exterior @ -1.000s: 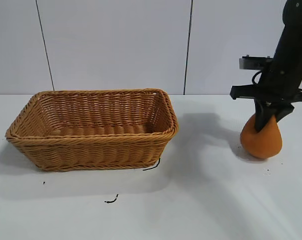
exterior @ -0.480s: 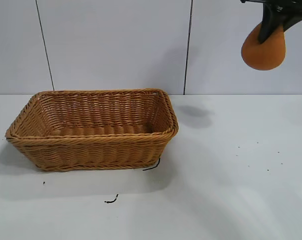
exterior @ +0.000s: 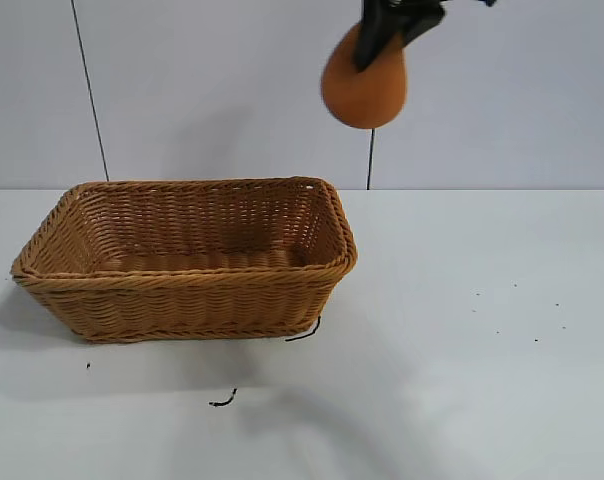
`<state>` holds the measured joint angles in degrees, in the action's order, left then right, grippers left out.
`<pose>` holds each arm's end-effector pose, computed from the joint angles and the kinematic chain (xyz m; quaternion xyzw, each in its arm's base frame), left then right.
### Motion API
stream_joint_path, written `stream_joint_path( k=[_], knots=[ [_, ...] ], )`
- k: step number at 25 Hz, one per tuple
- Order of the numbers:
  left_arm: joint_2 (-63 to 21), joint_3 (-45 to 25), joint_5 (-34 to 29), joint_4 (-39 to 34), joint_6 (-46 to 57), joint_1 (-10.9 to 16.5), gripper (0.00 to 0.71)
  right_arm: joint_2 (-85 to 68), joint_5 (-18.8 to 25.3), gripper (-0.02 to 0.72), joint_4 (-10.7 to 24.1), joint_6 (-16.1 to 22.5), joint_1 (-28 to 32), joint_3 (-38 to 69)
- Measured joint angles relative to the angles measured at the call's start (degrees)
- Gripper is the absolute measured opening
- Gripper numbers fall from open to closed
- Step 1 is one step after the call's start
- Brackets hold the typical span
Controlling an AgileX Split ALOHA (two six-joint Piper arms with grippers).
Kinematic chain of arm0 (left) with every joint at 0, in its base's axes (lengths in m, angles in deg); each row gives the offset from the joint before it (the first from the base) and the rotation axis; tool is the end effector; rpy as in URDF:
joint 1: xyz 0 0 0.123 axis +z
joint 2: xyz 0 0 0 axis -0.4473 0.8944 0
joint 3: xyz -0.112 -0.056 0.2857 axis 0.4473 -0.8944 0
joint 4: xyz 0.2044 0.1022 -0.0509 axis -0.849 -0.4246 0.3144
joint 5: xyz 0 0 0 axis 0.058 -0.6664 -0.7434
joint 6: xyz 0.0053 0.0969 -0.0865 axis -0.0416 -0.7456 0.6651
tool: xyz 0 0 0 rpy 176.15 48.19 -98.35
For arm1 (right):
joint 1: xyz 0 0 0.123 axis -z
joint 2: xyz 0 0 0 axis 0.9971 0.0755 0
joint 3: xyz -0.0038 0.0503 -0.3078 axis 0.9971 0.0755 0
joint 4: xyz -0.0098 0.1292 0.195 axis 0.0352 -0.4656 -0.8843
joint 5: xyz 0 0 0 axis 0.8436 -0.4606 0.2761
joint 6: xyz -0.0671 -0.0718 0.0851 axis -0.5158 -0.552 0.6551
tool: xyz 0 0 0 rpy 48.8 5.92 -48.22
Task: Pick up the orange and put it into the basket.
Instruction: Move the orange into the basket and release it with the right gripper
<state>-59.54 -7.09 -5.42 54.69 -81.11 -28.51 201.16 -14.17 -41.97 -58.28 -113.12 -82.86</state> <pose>-0.0148 -0.0058 0.2507 0.0157 0.8530 -0.0362 0.5205 0.4061 0.2230 0.3057 -0.1926 0.9366 0.1205 0.2667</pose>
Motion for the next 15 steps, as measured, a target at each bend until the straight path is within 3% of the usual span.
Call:
stream_joint_path(
  k=[7, 15],
  knots=[
    [0.0, 0.0, 0.0, 0.0, 0.0, 0.0, 0.639, 8.2, -9.0, 0.058, 0.5, 1.5, -9.0, 0.0],
    [0.0, 0.0, 0.0, 0.0, 0.0, 0.0, 0.639, 17.5, -15.2, 0.058, 1.6, 2.1, -10.6, 0.0]
  ],
)
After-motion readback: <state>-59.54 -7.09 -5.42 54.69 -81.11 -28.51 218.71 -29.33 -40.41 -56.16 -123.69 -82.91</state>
